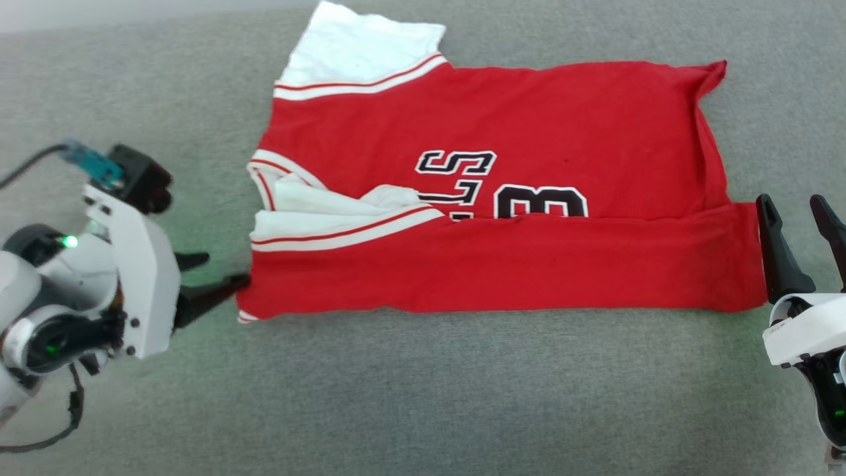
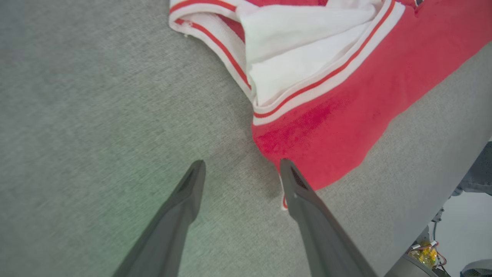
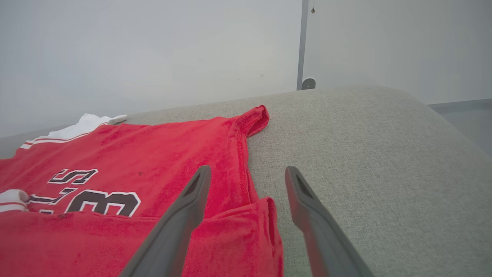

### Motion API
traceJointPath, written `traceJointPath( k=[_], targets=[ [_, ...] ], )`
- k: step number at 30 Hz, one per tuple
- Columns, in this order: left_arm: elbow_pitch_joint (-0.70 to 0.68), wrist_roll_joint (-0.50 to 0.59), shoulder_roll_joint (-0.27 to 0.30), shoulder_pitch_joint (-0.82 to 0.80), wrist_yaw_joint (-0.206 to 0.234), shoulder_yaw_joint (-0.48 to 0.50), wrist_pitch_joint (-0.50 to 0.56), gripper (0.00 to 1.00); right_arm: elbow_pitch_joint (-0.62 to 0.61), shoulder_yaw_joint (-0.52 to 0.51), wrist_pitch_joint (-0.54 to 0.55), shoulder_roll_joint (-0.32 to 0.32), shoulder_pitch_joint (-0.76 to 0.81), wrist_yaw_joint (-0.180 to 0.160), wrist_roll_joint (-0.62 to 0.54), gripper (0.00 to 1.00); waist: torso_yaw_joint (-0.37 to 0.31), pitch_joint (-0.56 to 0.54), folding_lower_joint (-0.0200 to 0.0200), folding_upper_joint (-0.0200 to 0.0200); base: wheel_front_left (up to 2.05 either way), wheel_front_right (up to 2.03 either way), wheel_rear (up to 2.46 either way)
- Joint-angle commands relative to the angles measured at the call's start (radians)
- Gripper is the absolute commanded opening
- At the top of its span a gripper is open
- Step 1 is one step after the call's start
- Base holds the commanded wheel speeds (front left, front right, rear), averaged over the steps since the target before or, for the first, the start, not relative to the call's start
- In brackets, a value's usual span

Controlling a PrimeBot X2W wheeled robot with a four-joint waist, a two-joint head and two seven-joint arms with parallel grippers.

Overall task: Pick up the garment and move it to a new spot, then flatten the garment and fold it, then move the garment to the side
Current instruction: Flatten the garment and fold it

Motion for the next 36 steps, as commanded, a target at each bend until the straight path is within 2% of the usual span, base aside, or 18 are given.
traceJointPath(
  k=[1,4,12,14,15,17,18,25,31,36],
  targets=[
    [0.003,-0.015,-0.007,-0.017,-0.001,-0.005,0.027,1.0,-0.003,0.0,-0.007,0.005,-0.003,-0.001,0.004,1.0,-0.022,0.014,0.0,-0.0001,0.0,0.0,0.0],
    [0.001,-0.06,-0.018,-0.013,0.001,-0.006,0.068,1.0,-0.004,-0.008,-0.014,0.014,0.01,-0.001,0.008,1.0,-0.04,0.021,0.0,-0.0001,0.0,0.0,0.0],
    [0.018,-0.062,-0.004,0.017,0.012,-0.046,0.129,1.0,-0.008,-0.01,-0.027,0.028,0.024,-0.001,0.015,1.0,-0.074,0.037,0.0,-0.0001,0.0,0.0,0.0],
    [0.036,-0.072,-0.017,0.032,0.015,-0.052,0.131,1.0,-0.007,-0.009,-0.028,0.029,0.025,-0.001,0.015,1.0,-0.078,0.041,0.0,-0.0001,0.0,0.0,0.0],
    [0.043,-0.085,-0.027,0.038,0.014,-0.056,0.136,0.89,-0.005,-0.006,-0.024,0.026,0.027,-0.001,0.014,1.0,-0.08,0.043,0.0,-0.0001,0.0,0.0,0.0],
    [0.051,-0.102,-0.043,0.052,0.003,-0.068,0.154,0.36,-0.006,0.005,-0.013,0.017,0.032,-0.001,0.012,1.0,-0.081,0.046,0.0,-0.0001,0.0,0.0,0.0],
    [0.055,-0.121,-0.051,0.057,0.001,-0.067,0.157,0.0,-0.01,0.007,-0.009,0.012,0.032,-0.001,0.01,1.0,-0.081,0.047,0.0,-0.0001,0.0,0.0,0.0],
    [0.071,-0.163,-0.069,0.056,-0.015,-0.049,0.151,0.0,-0.034,0.044,0.06,-0.048,0.034,-0.001,0.012,1.0,-0.075,0.047,0.0,-0.0001,0.0,0.0,0.0],
    [0.06,-0.161,-0.076,0.057,-0.022,-0.043,0.123,0.0,-0.025,0.152,0.266,-0.141,0.023,-0.001,0.025,1.0,-0.064,0.044,0.0,-0.0001,0.0,0.0,0.0],
    [0.04,-0.155,-0.081,0.05,-0.024,-0.038,0.107,0.0,0.002,0.201,0.423,-0.172,-0.037,-0.001,0.04,1.0,-0.048,0.053,0.0,-0.0001,0.0,0.0,0.0]
  ],
)
